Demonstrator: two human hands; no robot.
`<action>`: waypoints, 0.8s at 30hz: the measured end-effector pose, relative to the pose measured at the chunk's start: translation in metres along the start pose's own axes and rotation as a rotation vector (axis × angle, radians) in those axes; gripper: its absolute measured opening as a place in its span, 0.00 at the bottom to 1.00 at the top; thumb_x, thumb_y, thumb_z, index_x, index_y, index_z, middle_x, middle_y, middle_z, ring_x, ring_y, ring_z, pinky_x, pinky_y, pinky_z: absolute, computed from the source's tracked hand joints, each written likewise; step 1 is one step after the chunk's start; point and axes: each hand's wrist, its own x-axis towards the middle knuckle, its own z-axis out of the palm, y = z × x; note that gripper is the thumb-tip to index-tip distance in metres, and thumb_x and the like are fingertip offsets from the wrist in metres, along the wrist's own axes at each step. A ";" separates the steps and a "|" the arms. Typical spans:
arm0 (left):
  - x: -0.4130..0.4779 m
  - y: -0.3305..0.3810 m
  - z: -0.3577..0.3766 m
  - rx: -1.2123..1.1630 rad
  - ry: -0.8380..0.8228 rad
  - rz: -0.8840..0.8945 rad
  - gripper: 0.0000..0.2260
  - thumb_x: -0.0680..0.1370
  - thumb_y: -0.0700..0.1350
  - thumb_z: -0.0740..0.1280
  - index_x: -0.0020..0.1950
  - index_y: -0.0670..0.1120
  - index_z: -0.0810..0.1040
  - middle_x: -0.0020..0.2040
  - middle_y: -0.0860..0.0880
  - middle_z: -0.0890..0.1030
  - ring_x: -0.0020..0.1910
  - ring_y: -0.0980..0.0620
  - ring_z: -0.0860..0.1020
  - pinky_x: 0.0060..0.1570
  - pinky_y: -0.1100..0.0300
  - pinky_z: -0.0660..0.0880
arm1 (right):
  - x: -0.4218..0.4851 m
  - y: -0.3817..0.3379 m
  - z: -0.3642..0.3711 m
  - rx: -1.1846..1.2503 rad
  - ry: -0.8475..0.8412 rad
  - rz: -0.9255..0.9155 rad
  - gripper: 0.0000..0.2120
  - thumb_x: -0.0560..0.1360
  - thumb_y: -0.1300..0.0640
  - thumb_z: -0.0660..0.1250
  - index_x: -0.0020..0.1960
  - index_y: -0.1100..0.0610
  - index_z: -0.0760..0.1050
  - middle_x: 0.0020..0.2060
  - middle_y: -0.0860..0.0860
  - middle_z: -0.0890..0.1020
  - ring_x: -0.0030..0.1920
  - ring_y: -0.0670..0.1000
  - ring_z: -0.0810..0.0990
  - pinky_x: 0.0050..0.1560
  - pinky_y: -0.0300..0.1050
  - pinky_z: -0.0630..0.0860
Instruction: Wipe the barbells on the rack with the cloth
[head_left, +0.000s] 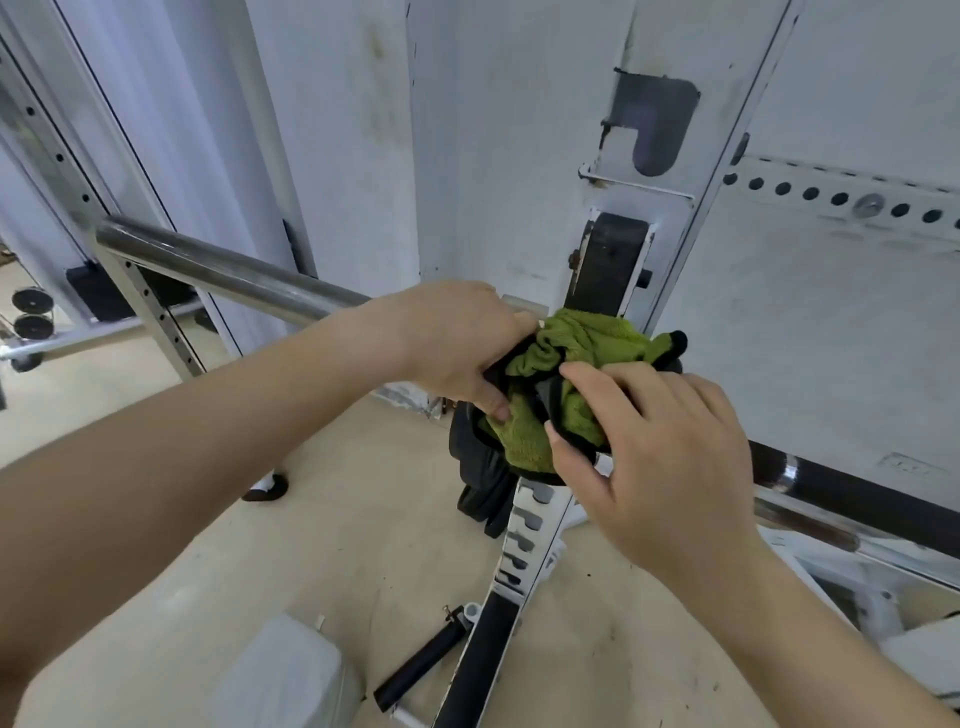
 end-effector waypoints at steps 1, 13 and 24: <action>0.002 0.000 0.002 -0.011 -0.017 -0.009 0.27 0.70 0.66 0.71 0.57 0.49 0.69 0.48 0.49 0.80 0.49 0.44 0.79 0.52 0.47 0.77 | -0.001 -0.002 0.001 0.012 0.010 0.013 0.21 0.81 0.43 0.58 0.62 0.54 0.81 0.49 0.51 0.83 0.45 0.56 0.81 0.53 0.55 0.74; -0.017 0.002 0.008 -0.115 0.310 0.031 0.06 0.70 0.50 0.63 0.38 0.50 0.67 0.30 0.45 0.76 0.30 0.43 0.72 0.30 0.54 0.69 | 0.001 -0.021 0.010 0.171 0.067 0.041 0.24 0.76 0.47 0.63 0.68 0.57 0.77 0.56 0.56 0.81 0.51 0.58 0.79 0.57 0.55 0.73; -0.066 0.066 -0.019 -1.826 0.685 -0.118 0.12 0.81 0.47 0.66 0.59 0.40 0.80 0.52 0.45 0.85 0.52 0.49 0.84 0.55 0.54 0.80 | 0.057 -0.044 -0.017 0.692 0.024 0.200 0.52 0.63 0.47 0.83 0.79 0.46 0.57 0.68 0.54 0.71 0.64 0.45 0.71 0.64 0.33 0.71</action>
